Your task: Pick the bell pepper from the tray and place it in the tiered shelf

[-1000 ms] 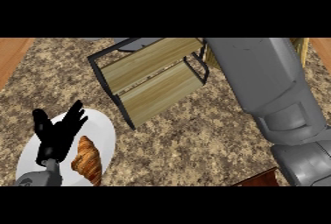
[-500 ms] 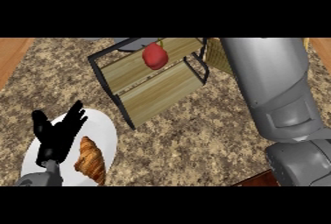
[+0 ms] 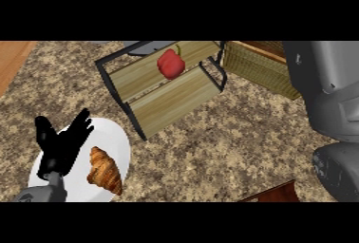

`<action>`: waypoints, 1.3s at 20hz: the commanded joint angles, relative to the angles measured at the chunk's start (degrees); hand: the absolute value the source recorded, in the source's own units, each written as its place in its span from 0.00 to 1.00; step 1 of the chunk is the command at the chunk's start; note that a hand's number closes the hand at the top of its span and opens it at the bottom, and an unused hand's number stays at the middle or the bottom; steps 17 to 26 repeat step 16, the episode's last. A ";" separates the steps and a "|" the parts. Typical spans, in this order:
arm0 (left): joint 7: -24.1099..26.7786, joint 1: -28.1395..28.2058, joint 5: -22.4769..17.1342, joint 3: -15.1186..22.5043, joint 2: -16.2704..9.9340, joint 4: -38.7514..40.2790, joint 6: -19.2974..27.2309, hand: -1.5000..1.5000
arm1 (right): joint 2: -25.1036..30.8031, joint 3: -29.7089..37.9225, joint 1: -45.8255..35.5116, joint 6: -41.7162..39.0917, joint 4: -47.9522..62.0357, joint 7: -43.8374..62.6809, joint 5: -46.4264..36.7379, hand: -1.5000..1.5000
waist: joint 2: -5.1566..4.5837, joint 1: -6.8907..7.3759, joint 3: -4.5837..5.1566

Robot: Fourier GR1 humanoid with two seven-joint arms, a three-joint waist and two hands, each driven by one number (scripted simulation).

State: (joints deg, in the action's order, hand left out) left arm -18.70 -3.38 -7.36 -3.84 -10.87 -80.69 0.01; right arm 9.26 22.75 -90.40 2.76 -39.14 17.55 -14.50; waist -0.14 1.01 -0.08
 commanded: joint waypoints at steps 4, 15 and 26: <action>0.65 1.45 0.16 0.06 0.18 0.19 -0.51 0.50 | 9.75 5.08 0.30 4.81 3.78 0.58 0.86 0.00 | -0.36 0.27 0.11; -1.01 2.40 0.29 0.62 1.27 -1.30 -0.13 0.50 | 23.72 10.60 6.37 -10.77 10.22 -4.94 8.26 0.00 | -0.32 0.33 0.04; -0.04 -0.42 0.59 -0.13 0.26 2.07 -0.79 0.50 | 24.07 10.95 7.64 -11.07 12.37 -7.48 8.15 0.00 | -0.71 0.50 0.06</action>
